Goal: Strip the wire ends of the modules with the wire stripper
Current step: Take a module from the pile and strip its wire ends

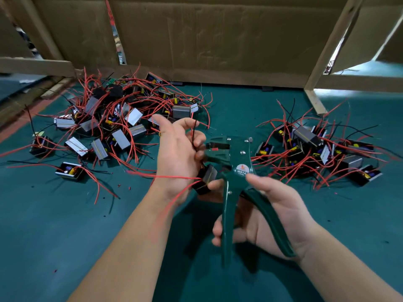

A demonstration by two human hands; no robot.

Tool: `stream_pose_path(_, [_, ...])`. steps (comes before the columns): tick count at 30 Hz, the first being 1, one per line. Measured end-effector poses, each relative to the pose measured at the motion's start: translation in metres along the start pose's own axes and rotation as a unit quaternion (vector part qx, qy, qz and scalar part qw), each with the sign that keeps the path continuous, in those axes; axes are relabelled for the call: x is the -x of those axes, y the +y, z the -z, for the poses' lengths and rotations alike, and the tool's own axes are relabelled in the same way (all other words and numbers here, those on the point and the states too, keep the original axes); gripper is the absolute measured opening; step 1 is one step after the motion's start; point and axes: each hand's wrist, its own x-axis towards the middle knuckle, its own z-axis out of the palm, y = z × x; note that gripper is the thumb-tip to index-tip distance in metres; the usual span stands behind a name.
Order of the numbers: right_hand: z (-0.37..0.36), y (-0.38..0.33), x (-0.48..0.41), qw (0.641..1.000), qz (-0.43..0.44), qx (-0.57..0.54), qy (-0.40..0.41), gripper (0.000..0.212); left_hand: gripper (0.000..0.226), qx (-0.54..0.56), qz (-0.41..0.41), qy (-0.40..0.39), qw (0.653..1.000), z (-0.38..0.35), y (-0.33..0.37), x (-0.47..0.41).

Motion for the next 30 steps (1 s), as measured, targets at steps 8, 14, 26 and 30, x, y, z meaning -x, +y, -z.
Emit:
stream_pose_path(8, [0.002,0.002,-0.001,0.998,0.002,-0.006,-0.061,0.073,0.064,0.086,-0.025,-0.046,0.995,0.004,0.002,0.010])
stream_pose_path(14, [0.005,0.001,-0.005,0.979,0.174,0.027,0.100,0.057,0.054,-0.184,-0.115,0.086,0.972,0.007,-0.010,-0.003])
stream_pose_path(26, [0.015,-0.019,0.008,0.945,0.281,0.036,0.164,0.071,0.043,-0.716,0.028,0.169,0.677,0.050,-0.006,-0.009])
stream_pose_path(30, [0.013,-0.015,0.006,0.955,0.255,0.038,0.144,0.078,0.048,-0.718,-0.019,0.157,0.678,0.056,-0.005,-0.011])
